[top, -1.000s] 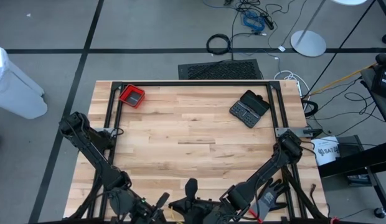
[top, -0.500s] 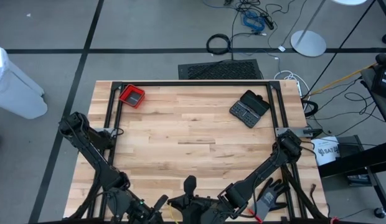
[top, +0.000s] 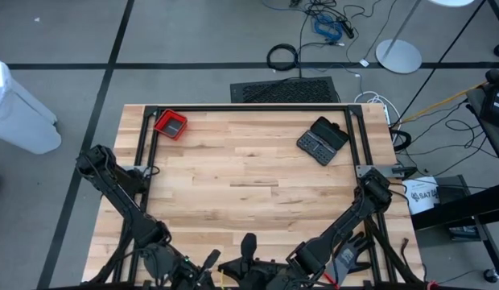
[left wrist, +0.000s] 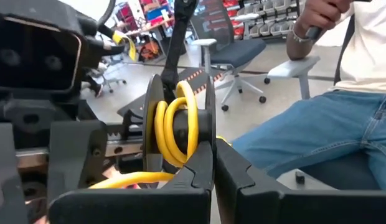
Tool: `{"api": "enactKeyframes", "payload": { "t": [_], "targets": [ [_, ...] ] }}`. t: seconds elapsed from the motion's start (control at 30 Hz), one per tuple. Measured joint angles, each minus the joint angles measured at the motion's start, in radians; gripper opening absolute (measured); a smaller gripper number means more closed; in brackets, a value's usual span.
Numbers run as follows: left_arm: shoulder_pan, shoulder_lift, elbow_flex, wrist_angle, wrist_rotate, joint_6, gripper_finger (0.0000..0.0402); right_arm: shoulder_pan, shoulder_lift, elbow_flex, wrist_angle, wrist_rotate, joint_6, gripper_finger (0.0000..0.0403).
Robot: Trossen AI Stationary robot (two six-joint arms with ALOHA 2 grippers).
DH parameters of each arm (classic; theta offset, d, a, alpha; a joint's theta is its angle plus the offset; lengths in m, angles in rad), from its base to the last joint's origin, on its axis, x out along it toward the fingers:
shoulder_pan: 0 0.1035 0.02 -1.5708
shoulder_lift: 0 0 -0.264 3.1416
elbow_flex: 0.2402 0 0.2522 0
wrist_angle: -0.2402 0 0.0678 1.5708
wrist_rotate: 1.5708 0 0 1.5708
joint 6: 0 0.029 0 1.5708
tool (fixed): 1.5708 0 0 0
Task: Coil cords
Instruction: Coil the yellow cable wire onto the spool
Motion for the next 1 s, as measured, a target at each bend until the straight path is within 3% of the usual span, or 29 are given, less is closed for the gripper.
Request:
{"api": "enactKeyframes", "payload": {
  "t": [0.67, 1.0],
  "targets": [
    [0.033, 0.002, 0.000, -0.098, 0.022, -0.105, 0.0002, 0.051, -0.005, 0.000, 0.134, 0.061, -0.179, 0.0000],
    [0.034, 0.002, -0.001, -0.181, -0.055, -0.131, 0.0002, 0.095, -0.006, 0.074, 0.098, 0.104, -0.229, 0.0000]
  ]
}}
